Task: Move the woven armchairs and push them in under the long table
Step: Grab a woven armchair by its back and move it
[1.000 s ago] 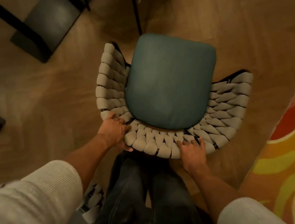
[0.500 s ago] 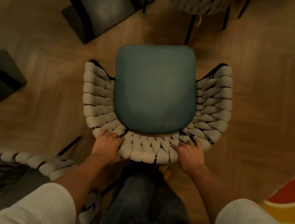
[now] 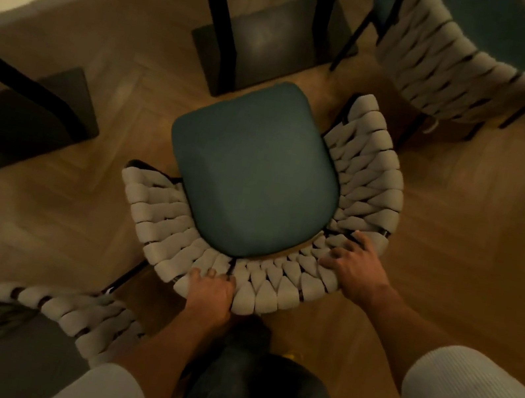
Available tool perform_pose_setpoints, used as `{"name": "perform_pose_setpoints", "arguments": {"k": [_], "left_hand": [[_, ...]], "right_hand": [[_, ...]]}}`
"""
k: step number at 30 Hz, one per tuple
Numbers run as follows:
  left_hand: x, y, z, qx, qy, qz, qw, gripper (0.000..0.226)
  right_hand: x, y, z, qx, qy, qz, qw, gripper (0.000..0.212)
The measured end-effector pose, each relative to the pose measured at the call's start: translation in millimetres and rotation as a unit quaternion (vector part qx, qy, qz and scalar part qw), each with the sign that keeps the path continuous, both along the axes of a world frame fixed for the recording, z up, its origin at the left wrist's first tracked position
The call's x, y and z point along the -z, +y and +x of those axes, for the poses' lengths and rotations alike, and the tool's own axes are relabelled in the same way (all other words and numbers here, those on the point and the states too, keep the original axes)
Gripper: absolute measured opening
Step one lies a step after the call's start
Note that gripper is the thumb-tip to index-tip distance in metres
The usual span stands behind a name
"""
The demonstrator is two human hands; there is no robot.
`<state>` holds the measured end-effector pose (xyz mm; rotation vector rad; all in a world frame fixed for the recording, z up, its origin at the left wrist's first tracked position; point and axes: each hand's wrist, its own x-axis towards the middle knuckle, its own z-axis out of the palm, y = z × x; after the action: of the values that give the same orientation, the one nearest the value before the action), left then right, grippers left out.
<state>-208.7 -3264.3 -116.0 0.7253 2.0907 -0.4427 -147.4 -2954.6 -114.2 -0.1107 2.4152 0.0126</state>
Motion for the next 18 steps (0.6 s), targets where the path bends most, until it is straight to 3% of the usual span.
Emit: {"name": "perform_pose_setpoints", "arguments": {"k": [18], "left_hand": [[5, 91, -135, -0.01, 0.068, -0.007, 0.998, 0.044]], "right_hand": [[-8, 86, -139, -0.047, -0.017, 0.011, 0.999, 0.065]]}}
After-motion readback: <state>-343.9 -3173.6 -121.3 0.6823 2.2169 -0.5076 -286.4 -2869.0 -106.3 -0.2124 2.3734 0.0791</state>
